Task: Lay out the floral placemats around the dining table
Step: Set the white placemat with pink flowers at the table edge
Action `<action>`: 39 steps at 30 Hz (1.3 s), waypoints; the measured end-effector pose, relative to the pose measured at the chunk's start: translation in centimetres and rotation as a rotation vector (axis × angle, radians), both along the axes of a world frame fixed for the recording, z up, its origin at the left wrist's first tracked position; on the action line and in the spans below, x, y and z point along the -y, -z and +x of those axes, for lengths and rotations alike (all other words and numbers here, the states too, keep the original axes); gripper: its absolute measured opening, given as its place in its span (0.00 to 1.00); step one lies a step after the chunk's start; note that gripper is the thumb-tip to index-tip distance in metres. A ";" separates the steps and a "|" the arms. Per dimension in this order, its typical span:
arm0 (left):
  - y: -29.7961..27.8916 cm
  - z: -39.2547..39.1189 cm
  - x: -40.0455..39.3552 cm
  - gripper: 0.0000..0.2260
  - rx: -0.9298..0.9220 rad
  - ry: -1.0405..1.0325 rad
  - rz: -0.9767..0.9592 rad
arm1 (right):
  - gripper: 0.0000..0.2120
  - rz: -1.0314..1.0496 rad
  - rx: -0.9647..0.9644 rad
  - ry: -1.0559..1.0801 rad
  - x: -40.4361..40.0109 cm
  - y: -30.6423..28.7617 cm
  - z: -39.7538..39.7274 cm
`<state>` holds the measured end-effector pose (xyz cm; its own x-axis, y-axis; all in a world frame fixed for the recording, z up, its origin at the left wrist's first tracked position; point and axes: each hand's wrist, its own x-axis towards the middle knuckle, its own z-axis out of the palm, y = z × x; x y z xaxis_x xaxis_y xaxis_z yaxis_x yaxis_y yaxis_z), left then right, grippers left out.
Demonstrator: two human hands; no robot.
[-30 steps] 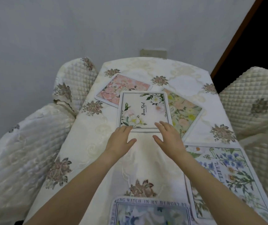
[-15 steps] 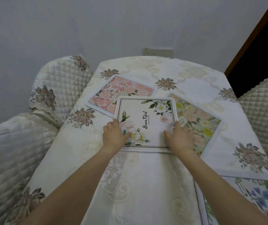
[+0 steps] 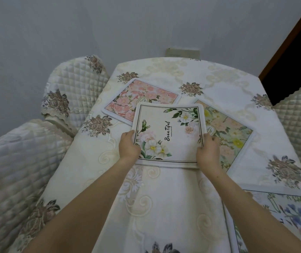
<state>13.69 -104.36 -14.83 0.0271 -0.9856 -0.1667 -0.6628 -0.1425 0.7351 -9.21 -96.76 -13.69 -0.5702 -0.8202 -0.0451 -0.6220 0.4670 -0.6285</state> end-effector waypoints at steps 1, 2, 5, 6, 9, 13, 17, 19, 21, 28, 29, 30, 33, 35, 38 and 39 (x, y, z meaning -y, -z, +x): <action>-0.4 0.3 -0.5 0.28 -0.012 0.005 -0.012 | 0.22 -0.023 0.013 -0.003 -0.4 -0.4 0.3; -0.9 0.6 -1.1 0.28 -0.023 0.011 -0.022 | 0.23 -0.048 0.014 -0.011 -0.9 -0.7 0.7; -2.5 1.6 -3.2 0.28 -0.078 0.026 -0.027 | 0.23 -0.114 -0.029 -0.014 -2.8 -1.8 2.1; -2.9 2.0 -3.9 0.28 -0.094 0.038 -0.027 | 0.23 -0.127 -0.039 -0.008 -3.5 -2.1 2.7; -4.0 3.8 -6.3 0.29 -0.104 0.059 -0.021 | 0.24 -0.138 -0.063 -0.013 -5.8 -2.8 4.5; -4.8 7.3 -8.9 0.29 -0.079 0.046 0.004 | 0.24 -0.173 -0.018 -0.066 -8.3 -3.6 7.7; -5.3 12.0 -10.8 0.29 -0.077 0.047 0.011 | 0.24 -0.174 -0.023 -0.083 -10.4 -4.0 11.9; -5.5 14.6 -11.5 0.29 -0.076 0.045 0.010 | 0.24 -0.184 -0.013 -0.090 -11.3 -4.1 14.3; -5.7 17.3 -12.3 0.29 -0.063 0.041 0.009 | 0.24 -0.198 0.009 -0.081 -12.2 -3.9 16.8; -5.2 26.0 -14.3 0.29 -0.052 0.013 0.048 | 0.24 -0.235 0.084 -0.070 -14.5 -2.3 25.2; -4.8 26.9 -14.4 0.29 -0.051 0.010 0.052 | 0.24 -0.240 0.090 -0.064 -14.6 -2.1 26.0; -4.5 27.6 -14.5 0.29 -0.052 0.007 0.053 | 0.25 -0.244 0.094 -0.057 -14.8 -1.8 26.6; -3.2 29.1 -14.9 0.29 -0.038 0.015 0.080 | 0.23 -0.233 0.115 -0.032 -15.6 -0.8 28.0; -2.3 29.7 -15.0 0.29 -0.010 0.052 0.096 | 0.22 -0.203 0.127 -0.012 -16.1 0.0 28.3; -1.0 30.4 -15.0 0.28 0.107 0.111 0.108 | 0.21 -0.130 0.156 0.009 -16.2 0.8 28.0; -0.8 30.5 -15.0 0.27 0.163 0.142 0.103 | 0.20 -0.095 0.163 0.010 -16.2 0.8 27.7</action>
<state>44.19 -89.39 -14.08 -0.0755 -0.9594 -0.2716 -0.7899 -0.1087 0.6035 18.54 -80.55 -14.52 -0.5700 -0.8194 -0.0604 -0.5035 0.4064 -0.7624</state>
